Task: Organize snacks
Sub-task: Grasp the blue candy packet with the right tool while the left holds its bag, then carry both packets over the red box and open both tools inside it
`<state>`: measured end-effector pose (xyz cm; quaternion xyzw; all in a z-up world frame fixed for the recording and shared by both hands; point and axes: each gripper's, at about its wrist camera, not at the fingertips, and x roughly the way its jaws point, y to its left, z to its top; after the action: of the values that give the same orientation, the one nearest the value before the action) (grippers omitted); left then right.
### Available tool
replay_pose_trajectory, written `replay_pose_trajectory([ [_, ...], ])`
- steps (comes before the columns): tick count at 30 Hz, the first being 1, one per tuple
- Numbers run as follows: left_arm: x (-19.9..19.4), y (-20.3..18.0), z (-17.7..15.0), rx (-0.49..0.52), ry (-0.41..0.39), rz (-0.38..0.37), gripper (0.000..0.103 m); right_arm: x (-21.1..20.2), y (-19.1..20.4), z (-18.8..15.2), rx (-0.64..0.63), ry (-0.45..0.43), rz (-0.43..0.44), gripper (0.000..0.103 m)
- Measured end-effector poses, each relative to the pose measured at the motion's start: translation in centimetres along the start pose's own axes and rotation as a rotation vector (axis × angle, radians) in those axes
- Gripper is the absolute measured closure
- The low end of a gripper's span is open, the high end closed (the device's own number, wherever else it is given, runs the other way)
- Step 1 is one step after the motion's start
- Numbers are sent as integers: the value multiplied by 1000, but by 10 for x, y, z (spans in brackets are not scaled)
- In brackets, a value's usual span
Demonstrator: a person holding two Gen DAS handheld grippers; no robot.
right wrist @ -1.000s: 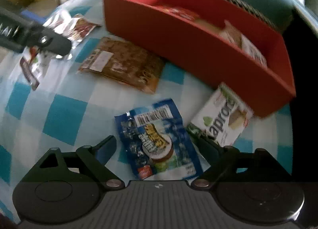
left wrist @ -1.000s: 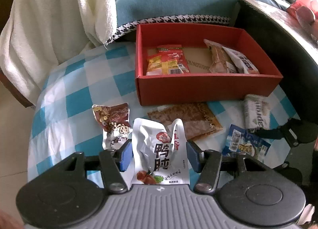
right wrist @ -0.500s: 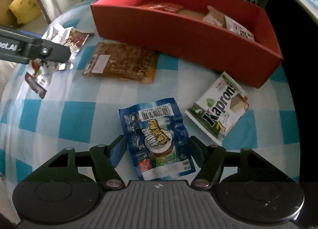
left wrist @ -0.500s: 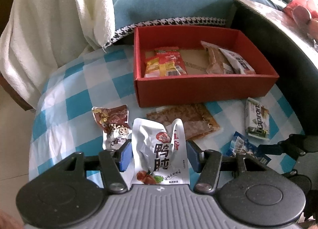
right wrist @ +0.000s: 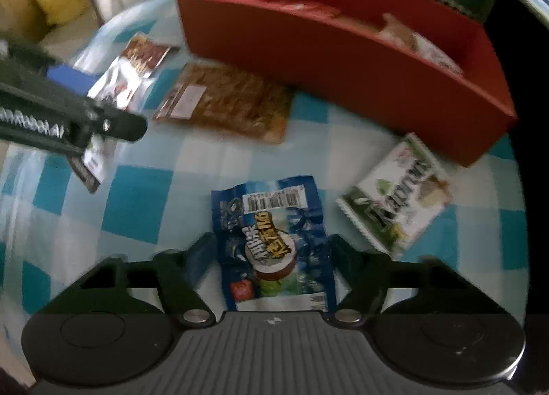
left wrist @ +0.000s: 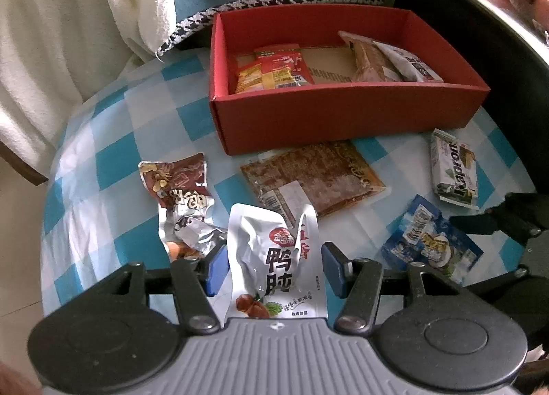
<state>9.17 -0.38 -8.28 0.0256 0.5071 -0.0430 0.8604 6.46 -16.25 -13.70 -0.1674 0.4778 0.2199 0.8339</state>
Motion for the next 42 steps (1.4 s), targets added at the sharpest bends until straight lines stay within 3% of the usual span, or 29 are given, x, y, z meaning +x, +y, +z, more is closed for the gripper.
replay_pose_trajectory([
  [5, -5, 0, 2, -3, -21, -8, 53, -6, -6, 1, 44, -21, 9, 29],
  [16, -27, -7, 21, -6, -131, 4, 53, -57, -26, 30, 144, -225, 45, 29],
  [42, -36, -19, 91, -23, -308, 77, 53, -86, -68, 88, 305, -468, 8, 28],
])
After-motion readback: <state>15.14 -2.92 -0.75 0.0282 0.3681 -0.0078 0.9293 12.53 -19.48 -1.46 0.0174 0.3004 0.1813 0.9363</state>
